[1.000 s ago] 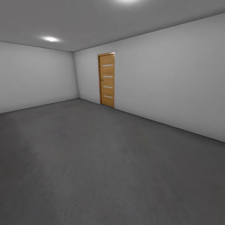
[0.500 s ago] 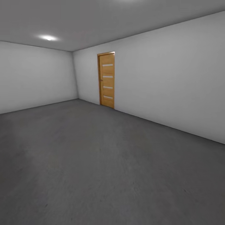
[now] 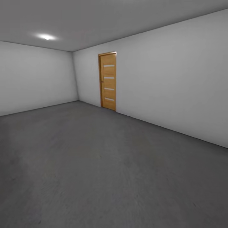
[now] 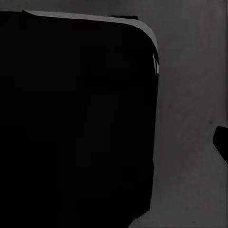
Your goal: Move the two storage containers from the living room to the garage. In the garage, place one container on the floor and stack the other container on top of it (either order is fine).
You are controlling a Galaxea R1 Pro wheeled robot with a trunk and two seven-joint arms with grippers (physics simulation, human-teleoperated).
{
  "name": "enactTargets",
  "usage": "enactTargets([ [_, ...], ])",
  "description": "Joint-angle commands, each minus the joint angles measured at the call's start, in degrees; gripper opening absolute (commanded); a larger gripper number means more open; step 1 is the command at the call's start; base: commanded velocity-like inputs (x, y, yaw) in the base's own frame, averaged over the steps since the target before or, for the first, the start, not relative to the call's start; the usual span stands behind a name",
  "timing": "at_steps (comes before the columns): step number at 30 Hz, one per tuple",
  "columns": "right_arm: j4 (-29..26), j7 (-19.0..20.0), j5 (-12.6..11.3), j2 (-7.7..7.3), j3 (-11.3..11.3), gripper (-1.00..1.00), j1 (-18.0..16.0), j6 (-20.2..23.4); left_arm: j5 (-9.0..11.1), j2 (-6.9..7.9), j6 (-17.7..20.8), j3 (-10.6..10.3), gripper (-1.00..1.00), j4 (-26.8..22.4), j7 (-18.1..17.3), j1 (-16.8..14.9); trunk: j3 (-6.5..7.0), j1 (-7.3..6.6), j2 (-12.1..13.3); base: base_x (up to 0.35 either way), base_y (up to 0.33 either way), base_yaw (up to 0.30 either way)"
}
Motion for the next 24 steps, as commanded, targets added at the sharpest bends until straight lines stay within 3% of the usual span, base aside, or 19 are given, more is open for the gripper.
enactTargets([
  [1,0.0,0.0,0.0,0.0,0.0,1.0,0.0,-0.2,0.4,-0.02,-0.1,0.2,1.0,0.0,0.0,0.0,-0.04,0.03,0.0,0.321,0.0,0.0],
  [24,0.0,0.0,0.1,0.27,-0.2,1.0,0.0,-0.3,0.4,-0.02,-0.1,0.2,1.0,0.0,0.0,0.0,-0.04,0.03,0.0,0.321,0.0,0.0],
])
